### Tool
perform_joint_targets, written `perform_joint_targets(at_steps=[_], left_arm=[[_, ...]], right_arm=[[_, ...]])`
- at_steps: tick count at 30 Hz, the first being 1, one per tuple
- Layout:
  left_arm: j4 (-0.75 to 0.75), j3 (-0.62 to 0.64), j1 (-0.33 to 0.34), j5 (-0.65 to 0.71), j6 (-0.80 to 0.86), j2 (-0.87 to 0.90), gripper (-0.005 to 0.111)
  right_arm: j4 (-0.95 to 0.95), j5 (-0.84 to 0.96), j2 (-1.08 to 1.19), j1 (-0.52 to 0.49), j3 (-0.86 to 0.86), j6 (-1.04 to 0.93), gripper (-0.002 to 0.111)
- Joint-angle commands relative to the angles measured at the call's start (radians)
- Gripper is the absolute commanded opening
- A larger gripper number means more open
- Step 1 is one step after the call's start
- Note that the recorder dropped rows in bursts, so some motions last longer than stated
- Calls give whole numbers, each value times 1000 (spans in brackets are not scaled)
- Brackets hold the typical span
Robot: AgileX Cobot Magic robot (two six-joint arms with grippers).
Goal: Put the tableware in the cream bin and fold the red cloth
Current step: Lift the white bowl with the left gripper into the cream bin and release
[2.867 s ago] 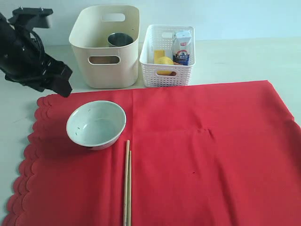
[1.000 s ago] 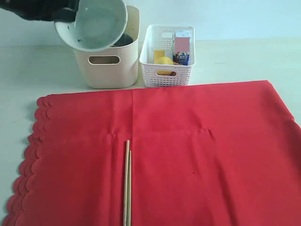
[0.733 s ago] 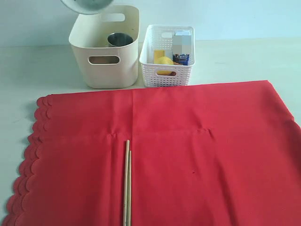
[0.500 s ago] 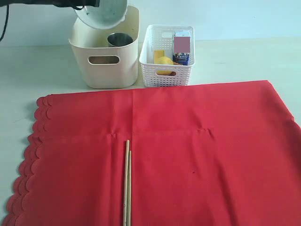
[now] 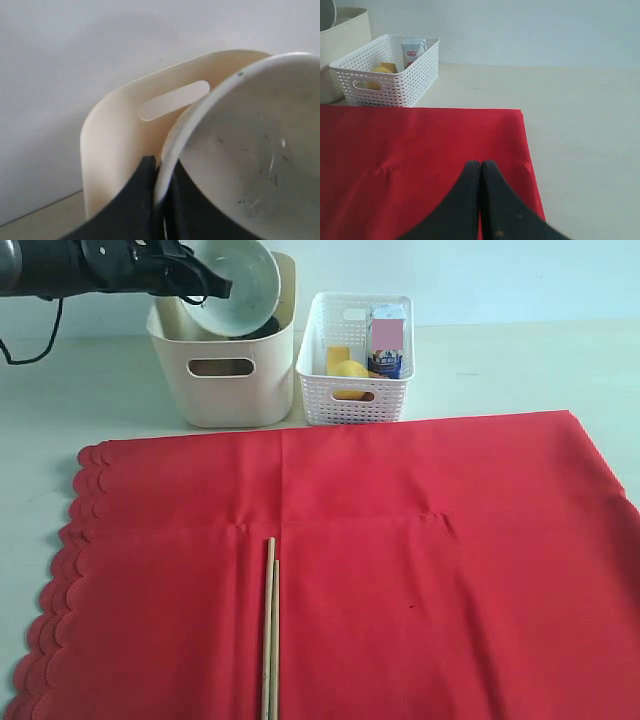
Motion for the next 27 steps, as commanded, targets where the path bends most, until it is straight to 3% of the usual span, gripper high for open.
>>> perform_joint_targets(at_steps=[1, 7, 10, 19, 27], left_arm=[[17, -3, 1, 6, 24, 24, 13], [20, -4, 1, -10, 24, 0, 55], [20, -4, 1, -10, 21, -28, 65], [18, -4, 1, 142, 17, -163, 66], [18, -4, 1, 498, -50, -284, 66]], right_arm=[[0, -3, -4, -4, 4, 0, 0], [0, -3, -4, -4, 4, 0, 0], [0, -3, -4, -4, 4, 0, 0], [0, -3, -4, -4, 4, 0, 0], [0, -3, -4, -4, 4, 0, 0]])
